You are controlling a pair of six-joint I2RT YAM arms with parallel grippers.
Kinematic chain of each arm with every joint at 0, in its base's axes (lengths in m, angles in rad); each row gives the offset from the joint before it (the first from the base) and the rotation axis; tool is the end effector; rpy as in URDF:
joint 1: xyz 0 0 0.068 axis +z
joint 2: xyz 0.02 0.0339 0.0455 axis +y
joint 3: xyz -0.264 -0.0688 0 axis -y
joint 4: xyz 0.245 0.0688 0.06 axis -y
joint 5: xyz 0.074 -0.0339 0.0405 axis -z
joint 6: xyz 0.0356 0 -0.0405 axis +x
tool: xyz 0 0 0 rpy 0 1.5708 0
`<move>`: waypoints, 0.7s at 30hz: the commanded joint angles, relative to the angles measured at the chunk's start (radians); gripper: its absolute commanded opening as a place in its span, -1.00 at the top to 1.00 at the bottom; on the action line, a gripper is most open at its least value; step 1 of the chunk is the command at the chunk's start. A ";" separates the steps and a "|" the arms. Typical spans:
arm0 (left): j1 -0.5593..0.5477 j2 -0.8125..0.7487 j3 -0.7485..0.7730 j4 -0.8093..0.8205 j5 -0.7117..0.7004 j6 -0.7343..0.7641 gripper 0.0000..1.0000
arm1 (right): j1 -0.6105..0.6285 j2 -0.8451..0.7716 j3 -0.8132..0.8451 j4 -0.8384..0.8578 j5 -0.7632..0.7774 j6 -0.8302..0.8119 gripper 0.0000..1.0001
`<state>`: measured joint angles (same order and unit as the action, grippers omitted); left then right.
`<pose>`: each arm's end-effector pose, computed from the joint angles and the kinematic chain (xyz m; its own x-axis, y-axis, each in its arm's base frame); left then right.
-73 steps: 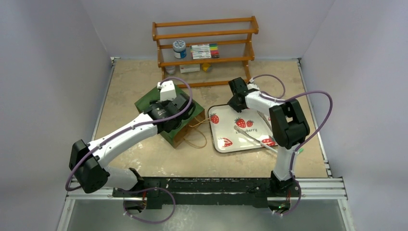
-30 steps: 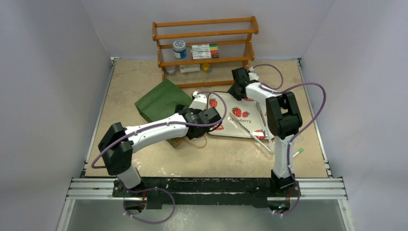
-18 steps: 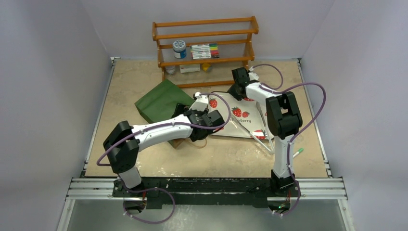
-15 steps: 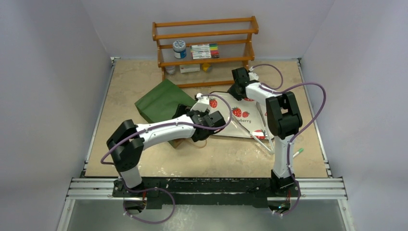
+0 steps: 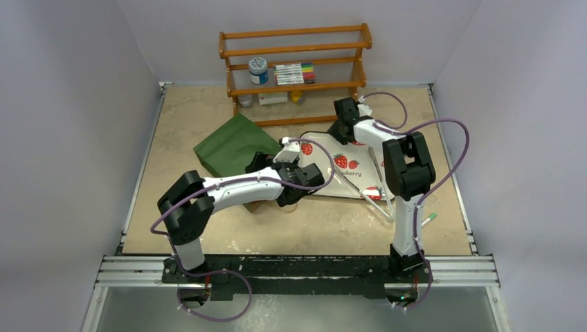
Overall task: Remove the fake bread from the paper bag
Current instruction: Pick up the paper bag from the center of the board.
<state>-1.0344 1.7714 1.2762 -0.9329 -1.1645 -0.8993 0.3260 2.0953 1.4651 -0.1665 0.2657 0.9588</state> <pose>0.1963 -0.2663 0.2214 -0.5284 0.2833 -0.8003 -0.2262 0.8616 0.4544 0.4399 0.1389 0.1686 -0.4998 0.6647 -0.5553 0.4768 0.7464 0.4643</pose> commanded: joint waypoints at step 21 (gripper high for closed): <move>0.174 -0.160 -0.084 0.202 -0.087 0.108 1.00 | 0.115 -0.251 -0.095 -0.148 0.178 -0.166 -0.38</move>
<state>-0.8745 1.6600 1.1481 -0.7559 -1.2030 -0.8108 0.3985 1.9553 1.3666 -0.2398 0.3294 0.8448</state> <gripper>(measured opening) 0.011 0.674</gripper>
